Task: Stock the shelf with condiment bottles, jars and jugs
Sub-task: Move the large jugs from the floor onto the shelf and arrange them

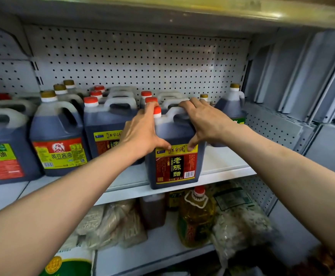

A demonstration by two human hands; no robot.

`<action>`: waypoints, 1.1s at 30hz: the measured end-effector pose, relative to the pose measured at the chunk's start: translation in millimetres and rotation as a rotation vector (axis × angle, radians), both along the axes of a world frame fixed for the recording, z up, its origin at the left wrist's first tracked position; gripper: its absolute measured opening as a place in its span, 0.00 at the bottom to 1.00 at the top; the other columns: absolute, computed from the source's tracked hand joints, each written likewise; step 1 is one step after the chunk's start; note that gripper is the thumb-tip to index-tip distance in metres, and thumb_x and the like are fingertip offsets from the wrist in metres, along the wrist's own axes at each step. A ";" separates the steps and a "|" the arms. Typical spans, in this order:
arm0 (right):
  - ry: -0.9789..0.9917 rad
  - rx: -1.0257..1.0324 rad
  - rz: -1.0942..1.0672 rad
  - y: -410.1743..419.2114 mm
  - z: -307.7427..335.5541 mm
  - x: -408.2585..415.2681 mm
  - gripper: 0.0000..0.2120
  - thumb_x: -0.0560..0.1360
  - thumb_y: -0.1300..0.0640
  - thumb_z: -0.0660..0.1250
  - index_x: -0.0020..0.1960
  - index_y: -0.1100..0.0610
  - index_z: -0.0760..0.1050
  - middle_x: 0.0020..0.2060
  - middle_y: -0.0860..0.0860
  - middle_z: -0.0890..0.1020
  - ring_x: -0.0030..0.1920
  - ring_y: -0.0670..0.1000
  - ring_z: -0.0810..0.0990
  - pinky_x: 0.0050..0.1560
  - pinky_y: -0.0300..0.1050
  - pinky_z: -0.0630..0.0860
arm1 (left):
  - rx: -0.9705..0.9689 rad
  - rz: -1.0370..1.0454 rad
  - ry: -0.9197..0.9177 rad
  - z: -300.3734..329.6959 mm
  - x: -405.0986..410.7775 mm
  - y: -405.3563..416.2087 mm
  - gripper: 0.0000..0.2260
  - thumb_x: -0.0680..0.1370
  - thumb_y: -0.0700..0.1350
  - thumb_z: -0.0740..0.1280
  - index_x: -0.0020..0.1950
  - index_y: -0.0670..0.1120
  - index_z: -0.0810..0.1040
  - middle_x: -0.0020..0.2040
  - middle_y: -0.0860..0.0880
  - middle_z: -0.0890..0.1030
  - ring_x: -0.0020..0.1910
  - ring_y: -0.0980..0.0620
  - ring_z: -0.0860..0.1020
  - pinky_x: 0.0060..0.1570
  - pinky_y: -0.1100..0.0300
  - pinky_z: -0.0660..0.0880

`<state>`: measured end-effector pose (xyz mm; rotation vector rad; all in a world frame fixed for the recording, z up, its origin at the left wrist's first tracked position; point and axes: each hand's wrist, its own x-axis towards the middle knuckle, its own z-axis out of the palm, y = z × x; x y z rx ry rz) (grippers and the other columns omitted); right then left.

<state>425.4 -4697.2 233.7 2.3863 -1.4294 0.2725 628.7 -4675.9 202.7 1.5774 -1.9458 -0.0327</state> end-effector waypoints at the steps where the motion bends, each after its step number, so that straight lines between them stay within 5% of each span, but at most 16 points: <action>1: 0.003 -0.007 0.003 -4.0 -0.1 -1.0 0.59 0.49 0.40 0.84 0.72 0.56 0.60 0.62 0.56 0.70 0.62 0.60 0.69 0.59 0.57 0.74 | -0.003 0.002 -0.001 0.0 -1.0 -3.8 0.53 0.53 0.59 0.83 0.71 0.56 0.57 0.62 0.44 0.77 0.57 0.36 0.77 0.51 0.50 0.73; 9: -0.007 -0.022 -0.048 -32.7 -1.0 -2.2 0.58 0.51 0.43 0.85 0.72 0.57 0.61 0.62 0.57 0.69 0.63 0.61 0.70 0.56 0.55 0.74 | 0.056 -0.055 -0.027 6.7 -6.4 -38.6 0.54 0.55 0.57 0.83 0.73 0.54 0.56 0.69 0.43 0.72 0.64 0.35 0.73 0.60 0.46 0.72; 12: -0.049 0.008 -0.028 -39.1 -1.4 -4.5 0.57 0.52 0.44 0.85 0.73 0.57 0.60 0.64 0.57 0.69 0.65 0.61 0.69 0.57 0.53 0.72 | 0.069 -0.043 -0.275 21.9 1.9 -50.6 0.60 0.54 0.62 0.82 0.78 0.51 0.52 0.79 0.44 0.54 0.78 0.41 0.54 0.74 0.44 0.58; 15: -0.066 0.049 0.009 -44.2 -1.1 -9.1 0.60 0.52 0.43 0.85 0.75 0.56 0.58 0.74 0.59 0.63 0.75 0.60 0.61 0.68 0.51 0.67 | 0.015 -0.089 -0.484 32.6 4.1 -58.2 0.65 0.54 0.66 0.80 0.80 0.47 0.46 0.80 0.47 0.40 0.79 0.49 0.39 0.76 0.49 0.42; 18: -0.059 0.089 -0.003 -48.7 1.1 -10.0 0.62 0.52 0.42 0.85 0.76 0.57 0.55 0.79 0.59 0.52 0.80 0.57 0.50 0.73 0.51 0.62 | 0.069 -0.142 -0.501 40.5 3.3 -62.4 0.64 0.57 0.64 0.80 0.80 0.45 0.45 0.81 0.46 0.45 0.79 0.49 0.44 0.76 0.51 0.44; 21: -0.058 0.087 0.002 -51.9 1.8 -9.7 0.59 0.51 0.42 0.85 0.72 0.56 0.58 0.73 0.58 0.62 0.74 0.60 0.63 0.62 0.51 0.71 | 0.093 -0.156 -0.501 46.9 1.6 -64.2 0.62 0.57 0.62 0.81 0.80 0.44 0.50 0.80 0.44 0.54 0.78 0.46 0.54 0.75 0.53 0.53; 24: -0.083 0.082 0.026 -55.1 0.3 -11.6 0.58 0.50 0.42 0.85 0.71 0.56 0.60 0.72 0.59 0.65 0.73 0.60 0.65 0.61 0.51 0.72 | 0.106 -0.153 -0.469 43.9 -0.6 -62.1 0.61 0.54 0.61 0.82 0.78 0.44 0.55 0.78 0.42 0.60 0.76 0.43 0.60 0.72 0.53 0.61; 33: -0.140 0.063 0.051 -66.0 -0.2 -13.8 0.59 0.48 0.43 0.85 0.71 0.55 0.61 0.65 0.56 0.74 0.63 0.59 0.75 0.49 0.47 0.71 | 0.027 -0.087 -0.585 33.0 -15.3 -68.5 0.64 0.55 0.63 0.81 0.80 0.48 0.49 0.75 0.42 0.60 0.74 0.42 0.58 0.71 0.50 0.63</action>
